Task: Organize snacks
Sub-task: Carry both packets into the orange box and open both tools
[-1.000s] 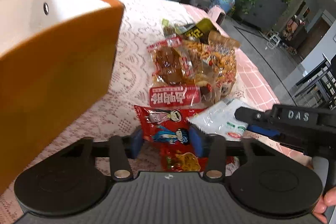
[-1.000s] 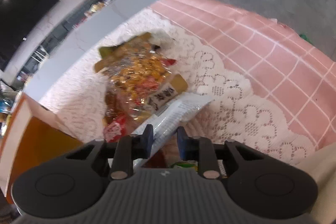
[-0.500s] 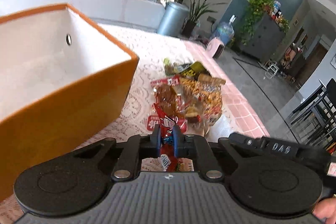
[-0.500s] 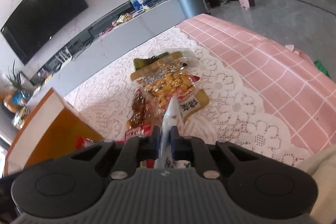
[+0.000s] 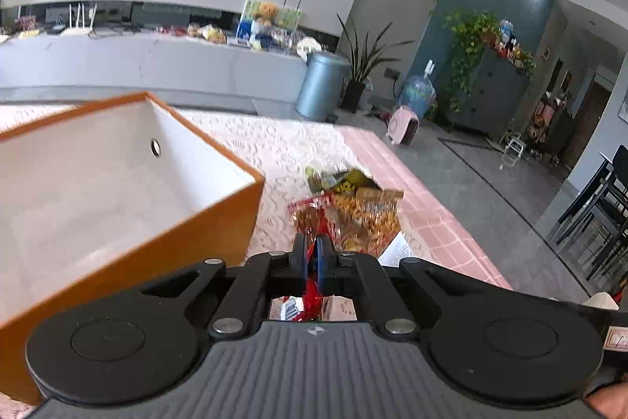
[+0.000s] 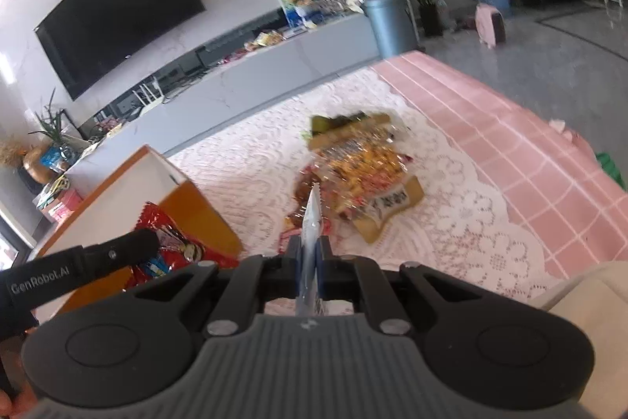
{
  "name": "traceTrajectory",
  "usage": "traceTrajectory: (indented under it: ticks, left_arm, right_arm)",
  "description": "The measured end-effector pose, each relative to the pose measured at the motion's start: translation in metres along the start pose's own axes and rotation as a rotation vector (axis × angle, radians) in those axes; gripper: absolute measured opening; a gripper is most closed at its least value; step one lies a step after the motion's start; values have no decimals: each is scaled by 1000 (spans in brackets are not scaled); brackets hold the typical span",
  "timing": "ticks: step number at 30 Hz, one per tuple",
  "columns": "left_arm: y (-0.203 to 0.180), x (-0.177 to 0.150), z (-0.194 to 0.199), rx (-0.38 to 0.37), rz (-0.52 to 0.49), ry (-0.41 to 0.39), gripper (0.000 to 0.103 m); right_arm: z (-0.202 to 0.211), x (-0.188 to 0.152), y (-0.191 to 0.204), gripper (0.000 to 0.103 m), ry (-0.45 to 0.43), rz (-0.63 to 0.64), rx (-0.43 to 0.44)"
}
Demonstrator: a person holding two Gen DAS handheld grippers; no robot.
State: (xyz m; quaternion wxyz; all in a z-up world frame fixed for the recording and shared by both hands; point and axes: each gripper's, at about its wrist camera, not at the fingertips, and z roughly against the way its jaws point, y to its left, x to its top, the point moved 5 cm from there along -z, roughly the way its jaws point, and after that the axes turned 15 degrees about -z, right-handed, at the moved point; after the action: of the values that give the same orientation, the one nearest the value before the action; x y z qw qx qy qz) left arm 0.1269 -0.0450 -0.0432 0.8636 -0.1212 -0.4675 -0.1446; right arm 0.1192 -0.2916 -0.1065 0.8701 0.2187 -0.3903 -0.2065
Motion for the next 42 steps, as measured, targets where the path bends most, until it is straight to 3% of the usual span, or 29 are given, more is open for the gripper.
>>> traceTrajectory:
  ticks: [12,23,35,42]
  left_arm:
    - [11,13,33,80,-6,-63,3]
    - [40,47,66,199,-12,-137,3]
    - [92,67,80,355,49,-193,3]
    - [123,57,56,455,55,-110,3]
  right_arm:
    - [31,-8,42,3,-24,86,69]
    - [45,6,110,3,-77,212,202]
    - [19,11,192,3,-41,300,373]
    - [-19,-2,226,3,41,332,397]
